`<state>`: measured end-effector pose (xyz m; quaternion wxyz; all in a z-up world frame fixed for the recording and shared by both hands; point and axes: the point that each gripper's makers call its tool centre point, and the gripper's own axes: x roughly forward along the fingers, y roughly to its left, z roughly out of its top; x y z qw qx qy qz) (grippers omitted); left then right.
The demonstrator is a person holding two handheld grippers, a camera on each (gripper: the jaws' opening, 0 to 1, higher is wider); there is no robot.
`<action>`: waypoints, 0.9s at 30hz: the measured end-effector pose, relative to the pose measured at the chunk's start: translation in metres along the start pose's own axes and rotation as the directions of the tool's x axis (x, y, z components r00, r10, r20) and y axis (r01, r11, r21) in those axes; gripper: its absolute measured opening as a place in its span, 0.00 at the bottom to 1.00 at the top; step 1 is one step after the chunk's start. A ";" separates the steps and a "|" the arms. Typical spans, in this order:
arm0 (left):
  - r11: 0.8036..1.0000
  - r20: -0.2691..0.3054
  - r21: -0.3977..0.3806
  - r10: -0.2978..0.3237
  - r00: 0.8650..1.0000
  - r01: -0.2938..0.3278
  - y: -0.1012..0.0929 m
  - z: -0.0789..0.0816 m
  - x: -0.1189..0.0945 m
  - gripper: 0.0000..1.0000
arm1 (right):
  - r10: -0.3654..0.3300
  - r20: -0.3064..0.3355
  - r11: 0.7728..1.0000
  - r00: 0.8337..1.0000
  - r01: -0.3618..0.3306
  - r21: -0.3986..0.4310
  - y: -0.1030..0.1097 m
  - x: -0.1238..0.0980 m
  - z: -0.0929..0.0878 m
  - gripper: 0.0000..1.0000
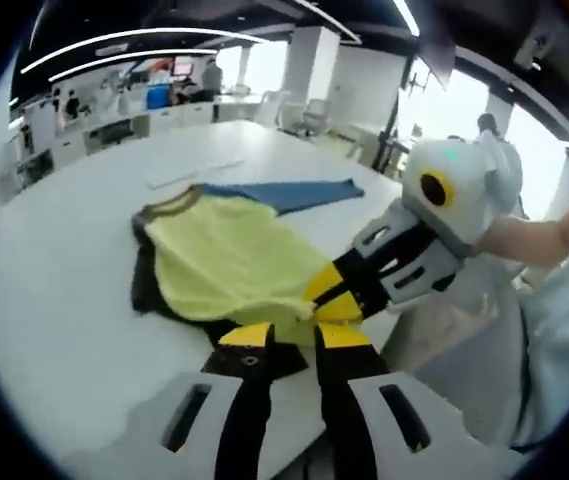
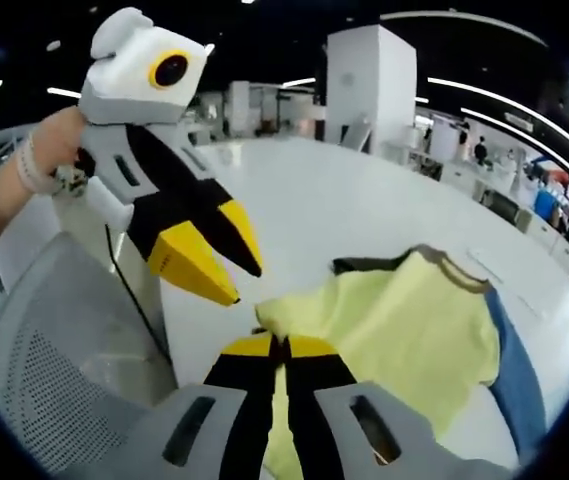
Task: Fold the garment on the visible template until the final outline fits inside the template.
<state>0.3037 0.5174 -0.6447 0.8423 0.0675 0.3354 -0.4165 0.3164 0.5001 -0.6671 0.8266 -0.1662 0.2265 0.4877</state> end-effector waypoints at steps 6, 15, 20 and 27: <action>0.999 -0.058 0.014 0.034 0.998 -0.033 0.013 -0.011 0.002 0.24 | -0.014 0.005 1.000 1.000 0.014 0.011 -0.007 -0.006 0.001 0.03; 0.999 -0.118 0.026 0.043 0.992 -0.040 0.026 -0.022 0.004 0.28 | -0.044 0.011 0.999 0.999 0.044 0.026 -0.018 -0.014 0.000 0.03; 0.999 -0.146 0.020 0.049 0.988 -0.047 0.033 -0.031 0.009 0.30 | -0.058 0.016 0.998 0.998 0.058 0.035 -0.025 -0.018 0.000 0.03; 0.999 -0.171 -0.030 0.035 0.985 -0.041 0.039 -0.042 0.018 0.33 | -0.084 0.021 0.996 0.996 0.083 0.045 -0.034 -0.023 0.000 0.03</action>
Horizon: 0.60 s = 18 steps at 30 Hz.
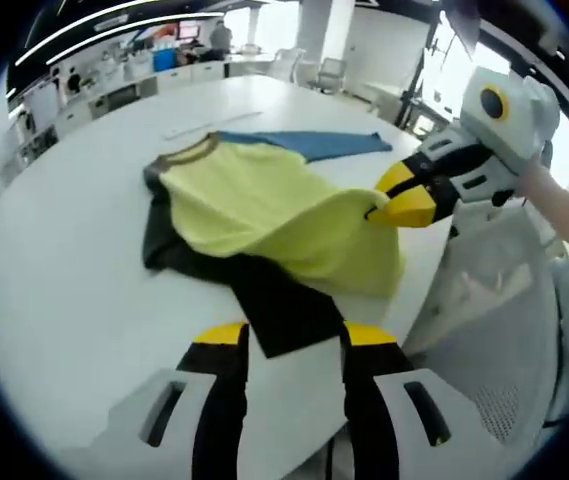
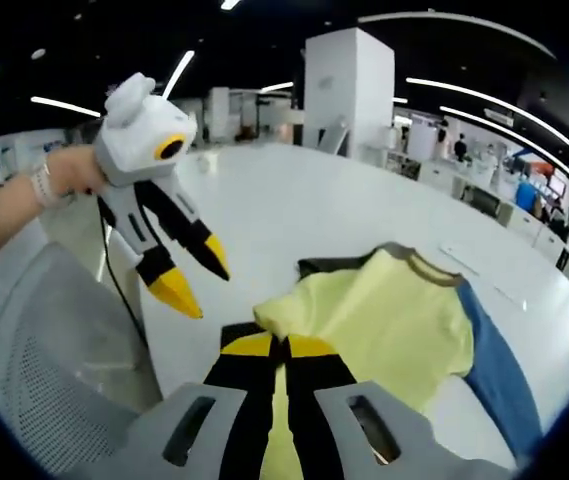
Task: Fold the garment on the visible template until the final outline fits inside the template.
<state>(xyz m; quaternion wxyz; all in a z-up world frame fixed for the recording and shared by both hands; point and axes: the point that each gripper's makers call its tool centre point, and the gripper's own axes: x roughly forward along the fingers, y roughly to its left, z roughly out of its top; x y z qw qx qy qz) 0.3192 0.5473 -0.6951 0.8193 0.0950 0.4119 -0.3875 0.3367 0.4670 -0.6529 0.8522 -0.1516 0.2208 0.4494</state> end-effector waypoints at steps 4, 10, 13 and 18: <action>0.999 -0.060 -0.034 0.003 0.998 -0.005 0.005 -0.014 0.010 0.34 | -0.011 0.005 1.000 1.000 0.011 0.011 -0.005 -0.003 -0.001 0.03; 0.996 -0.090 -0.082 0.029 0.996 -0.036 0.017 -0.023 0.023 0.29 | -0.020 0.012 0.999 1.000 0.020 0.027 -0.007 -0.006 -0.002 0.03; 0.995 -0.102 -0.091 0.018 0.995 -0.028 0.018 -0.027 0.026 0.27 | -0.024 0.018 0.999 1.000 0.023 0.034 -0.008 -0.008 -0.001 0.03; 0.994 -0.137 -0.102 0.024 0.990 -0.038 0.022 -0.035 0.033 0.25 | -0.030 0.022 0.999 0.999 0.029 0.038 -0.010 -0.009 -0.001 0.03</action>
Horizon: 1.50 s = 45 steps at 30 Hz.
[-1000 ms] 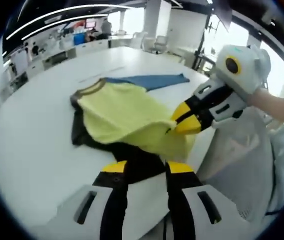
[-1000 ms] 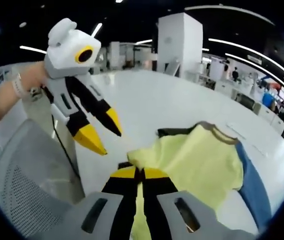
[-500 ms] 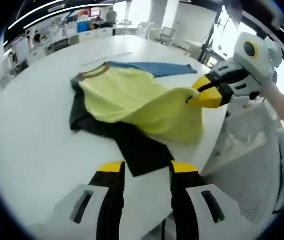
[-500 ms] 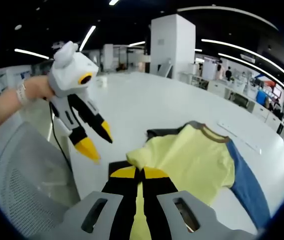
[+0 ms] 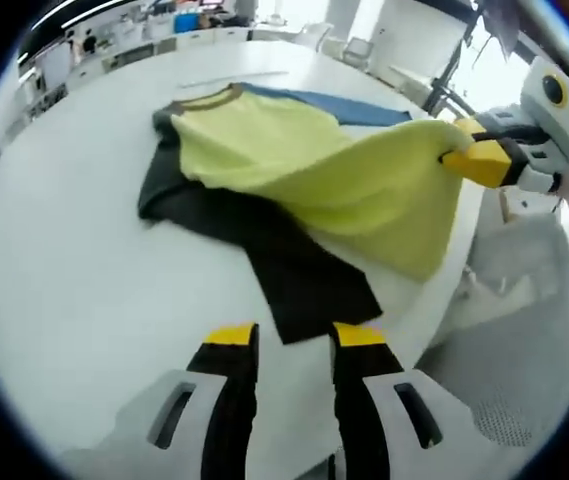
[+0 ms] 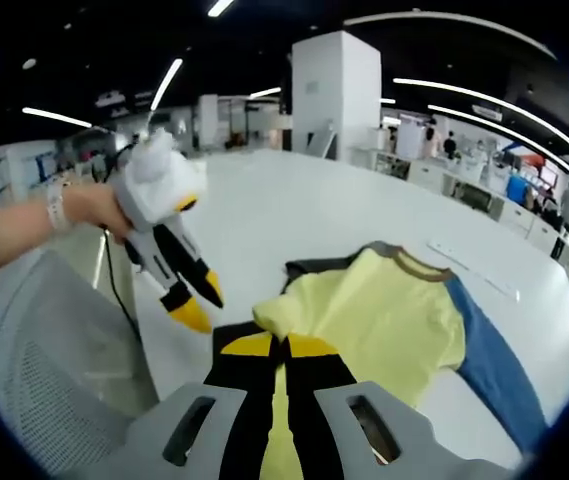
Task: Fold the garment on the visible template until the final outline fits inside the template.
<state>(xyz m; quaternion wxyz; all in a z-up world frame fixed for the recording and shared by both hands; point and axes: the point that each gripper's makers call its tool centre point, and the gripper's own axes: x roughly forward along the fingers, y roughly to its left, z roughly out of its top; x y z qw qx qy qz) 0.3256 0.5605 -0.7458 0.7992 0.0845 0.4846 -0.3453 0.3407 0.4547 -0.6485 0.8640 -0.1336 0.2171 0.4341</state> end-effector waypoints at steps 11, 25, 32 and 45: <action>1.000 -0.033 -0.024 -0.007 0.999 0.007 0.003 0.000 0.013 0.19 | -0.008 0.010 1.000 1.000 0.008 0.014 -0.002 -0.002 0.000 0.03; 0.999 -0.073 0.016 0.029 0.997 -0.028 0.009 -0.004 0.019 0.15 | -0.021 0.015 1.000 1.000 0.021 0.021 -0.006 -0.003 0.001 0.03; 0.999 -0.092 0.018 0.029 0.995 -0.028 0.008 -0.004 0.019 0.14 | -0.019 0.016 1.000 1.000 0.019 0.022 -0.006 -0.002 0.001 0.03; 0.998 -0.079 0.033 0.049 0.996 -0.046 0.007 -0.004 0.021 0.07 | -0.021 0.011 1.000 1.000 0.020 0.019 -0.008 -0.003 0.000 0.03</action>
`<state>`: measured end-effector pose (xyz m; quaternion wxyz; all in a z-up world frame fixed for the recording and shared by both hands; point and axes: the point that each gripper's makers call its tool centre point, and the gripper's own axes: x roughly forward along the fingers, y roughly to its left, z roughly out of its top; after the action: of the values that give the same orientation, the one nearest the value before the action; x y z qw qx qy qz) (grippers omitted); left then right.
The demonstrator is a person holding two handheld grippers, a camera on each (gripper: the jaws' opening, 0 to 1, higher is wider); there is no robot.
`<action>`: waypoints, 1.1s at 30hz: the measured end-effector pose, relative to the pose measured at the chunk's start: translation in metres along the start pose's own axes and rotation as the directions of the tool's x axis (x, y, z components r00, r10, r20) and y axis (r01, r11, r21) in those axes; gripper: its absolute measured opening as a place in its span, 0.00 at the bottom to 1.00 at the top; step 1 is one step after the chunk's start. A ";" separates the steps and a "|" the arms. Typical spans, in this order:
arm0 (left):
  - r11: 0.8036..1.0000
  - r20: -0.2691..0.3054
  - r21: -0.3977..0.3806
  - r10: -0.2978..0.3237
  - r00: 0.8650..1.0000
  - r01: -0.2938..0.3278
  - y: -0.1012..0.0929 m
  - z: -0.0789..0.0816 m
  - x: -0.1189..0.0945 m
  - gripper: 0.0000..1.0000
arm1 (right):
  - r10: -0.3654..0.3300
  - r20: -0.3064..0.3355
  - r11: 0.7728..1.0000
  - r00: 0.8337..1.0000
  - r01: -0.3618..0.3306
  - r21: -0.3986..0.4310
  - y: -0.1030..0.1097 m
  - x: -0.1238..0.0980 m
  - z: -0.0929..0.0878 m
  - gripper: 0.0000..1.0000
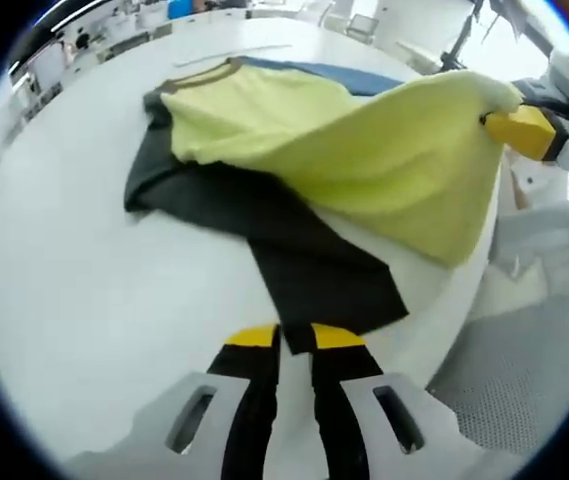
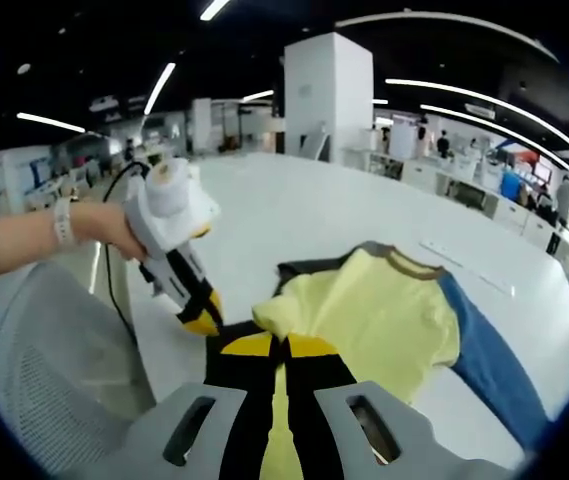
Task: Fold the garment on the visible template until the final outline fits inside the template.
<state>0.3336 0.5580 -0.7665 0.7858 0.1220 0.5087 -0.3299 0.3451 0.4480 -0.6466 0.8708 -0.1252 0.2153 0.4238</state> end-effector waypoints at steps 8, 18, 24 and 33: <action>1.000 0.007 0.009 0.003 1.000 -0.003 0.000 0.000 0.000 0.06 | -0.002 0.001 1.000 1.000 0.002 -0.001 0.000 0.000 0.001 0.03; 1.000 0.009 0.009 -0.003 1.000 0.003 0.008 -0.001 -0.004 0.01 | -0.004 0.000 1.000 1.000 0.004 -0.003 -0.001 -0.001 0.001 0.03; 1.000 0.015 0.017 0.024 1.000 -0.025 0.021 -0.004 -0.010 0.01 | -0.007 0.002 1.000 1.000 0.007 -0.004 -0.001 -0.002 0.002 0.03; 0.997 0.043 -0.020 0.069 0.997 -0.068 0.043 -0.010 -0.024 0.01 | -0.008 0.004 1.000 1.000 0.008 -0.009 0.000 -0.002 0.004 0.03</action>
<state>0.3480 0.6054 -0.7564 0.8086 0.1251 0.4900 -0.3006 0.3448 0.4480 -0.6420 0.8725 -0.1289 0.2110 0.4215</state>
